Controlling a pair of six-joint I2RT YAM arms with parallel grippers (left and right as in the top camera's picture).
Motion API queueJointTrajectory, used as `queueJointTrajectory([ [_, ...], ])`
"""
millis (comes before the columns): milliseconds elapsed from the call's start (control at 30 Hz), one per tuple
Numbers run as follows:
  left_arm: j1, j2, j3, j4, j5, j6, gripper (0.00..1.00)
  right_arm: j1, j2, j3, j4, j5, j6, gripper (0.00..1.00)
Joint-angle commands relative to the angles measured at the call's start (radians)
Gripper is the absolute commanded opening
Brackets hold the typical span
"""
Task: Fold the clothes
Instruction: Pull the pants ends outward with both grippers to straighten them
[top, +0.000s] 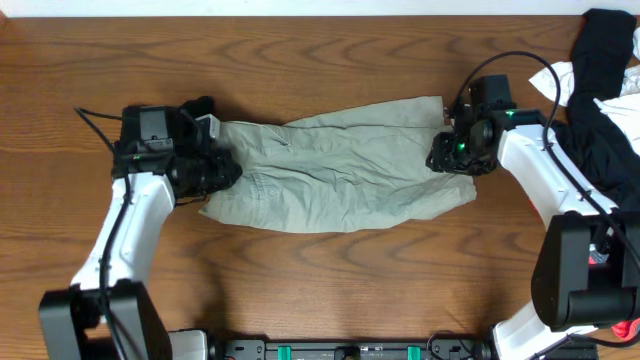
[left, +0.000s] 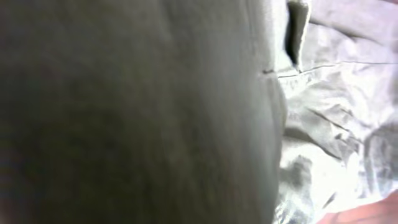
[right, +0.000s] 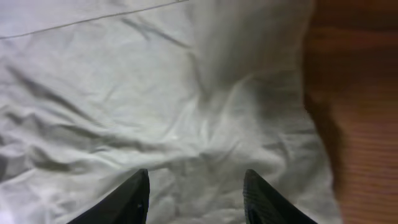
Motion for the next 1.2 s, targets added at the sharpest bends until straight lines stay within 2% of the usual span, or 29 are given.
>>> queueJointTrajectory([
  [0,0.009,-0.076,0.011,-0.003,-0.011,0.009,0.06,0.008,0.042,0.001,0.004,0.063,-0.015,0.46],
  [200,0.009,-0.154,0.011,-0.022,-0.079,0.009,0.06,0.011,0.132,0.001,0.014,0.062,-0.016,0.45],
  [467,0.008,-0.19,0.011,-0.06,-0.045,0.002,0.06,0.051,0.236,0.001,0.056,0.058,-0.015,0.44],
  [633,-0.02,-0.194,0.013,-0.056,-0.026,0.002,0.06,0.071,0.249,0.001,0.067,0.058,-0.014,0.43],
  [767,-0.032,-0.194,0.013,-0.044,-0.065,0.002,0.06,0.072,0.248,0.005,0.075,0.058,-0.015,0.39],
  [1000,-0.032,-0.193,0.013,-0.047,-0.163,0.002,0.06,0.056,0.147,0.092,0.072,0.072,-0.053,0.49],
  [1167,-0.032,-0.185,0.013,-0.044,-0.169,0.002,0.06,0.033,0.117,0.169,0.115,0.097,-0.06,0.52],
])
